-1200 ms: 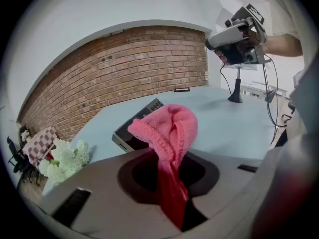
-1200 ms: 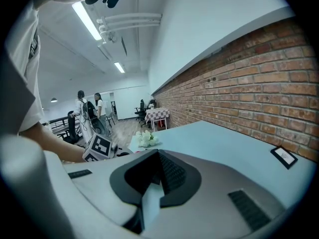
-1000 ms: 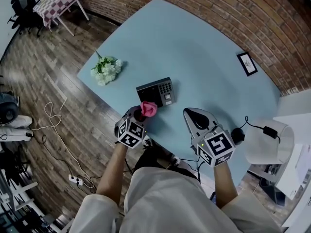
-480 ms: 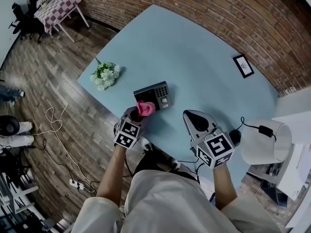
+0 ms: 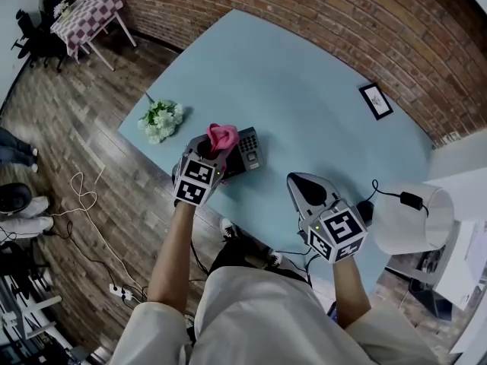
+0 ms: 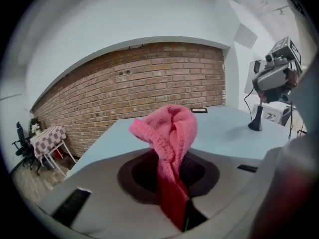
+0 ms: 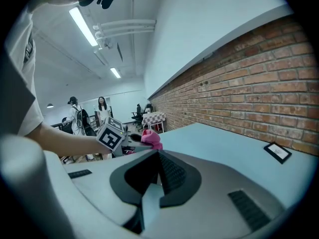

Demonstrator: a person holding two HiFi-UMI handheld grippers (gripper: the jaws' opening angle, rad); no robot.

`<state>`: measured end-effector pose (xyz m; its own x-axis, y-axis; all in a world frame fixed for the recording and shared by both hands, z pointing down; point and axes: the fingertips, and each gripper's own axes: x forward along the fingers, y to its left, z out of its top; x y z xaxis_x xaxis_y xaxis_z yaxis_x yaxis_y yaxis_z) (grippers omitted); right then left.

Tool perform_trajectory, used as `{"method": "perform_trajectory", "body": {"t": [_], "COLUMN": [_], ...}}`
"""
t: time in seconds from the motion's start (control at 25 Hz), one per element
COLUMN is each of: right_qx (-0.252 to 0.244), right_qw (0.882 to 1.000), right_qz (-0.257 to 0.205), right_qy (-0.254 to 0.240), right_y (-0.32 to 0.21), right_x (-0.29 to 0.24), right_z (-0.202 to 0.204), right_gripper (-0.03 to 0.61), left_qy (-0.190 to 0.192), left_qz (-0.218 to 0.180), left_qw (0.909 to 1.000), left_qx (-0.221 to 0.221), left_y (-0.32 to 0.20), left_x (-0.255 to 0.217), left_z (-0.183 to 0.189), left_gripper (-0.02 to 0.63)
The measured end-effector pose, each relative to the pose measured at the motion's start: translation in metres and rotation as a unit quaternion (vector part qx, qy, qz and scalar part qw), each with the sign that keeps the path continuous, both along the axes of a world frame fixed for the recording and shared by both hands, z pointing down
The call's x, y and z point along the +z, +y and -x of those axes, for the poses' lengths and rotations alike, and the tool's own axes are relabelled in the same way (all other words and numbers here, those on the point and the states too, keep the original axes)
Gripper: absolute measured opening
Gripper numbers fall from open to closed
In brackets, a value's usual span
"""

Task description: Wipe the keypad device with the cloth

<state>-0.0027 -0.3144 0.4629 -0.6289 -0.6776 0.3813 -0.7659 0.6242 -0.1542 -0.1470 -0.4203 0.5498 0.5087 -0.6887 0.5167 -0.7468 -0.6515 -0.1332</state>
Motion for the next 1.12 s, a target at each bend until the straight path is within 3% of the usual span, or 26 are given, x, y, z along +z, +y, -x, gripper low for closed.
{"method": "perform_trajectory", "body": {"t": [0.2, 0.4, 0.6, 1.12], "right_qx": [0.009, 0.013, 0.012, 0.010], "right_qw": [1.000, 1.000, 1.000, 1.000], "right_qz": [0.006, 0.012, 0.015, 0.017], "right_qy": [0.002, 0.003, 0.004, 0.005], "right_y": [-0.001, -0.001, -0.001, 0.000], "right_x": [0.004, 0.008, 0.011, 0.012], "right_z": [-0.006, -0.010, -0.009, -0.006], "right_gripper": [0.011, 0.011, 0.011, 0.011], "left_qy": [-0.018, -0.074, -0.070, -0.054], "left_qz": [0.010, -0.014, -0.012, 0.039], "left_qw": [0.9997, 0.9967, 0.9969, 0.9963], "left_qx": [0.012, 0.029, 0.035, 0.055], "left_y": [0.000, 0.006, 0.013, 0.048], "left_x": [0.021, 0.029, 0.036, 0.075], "left_z": [-0.008, -0.012, -0.015, -0.029], "left_gripper": [0.101, 0.104, 0.103, 0.103]}}
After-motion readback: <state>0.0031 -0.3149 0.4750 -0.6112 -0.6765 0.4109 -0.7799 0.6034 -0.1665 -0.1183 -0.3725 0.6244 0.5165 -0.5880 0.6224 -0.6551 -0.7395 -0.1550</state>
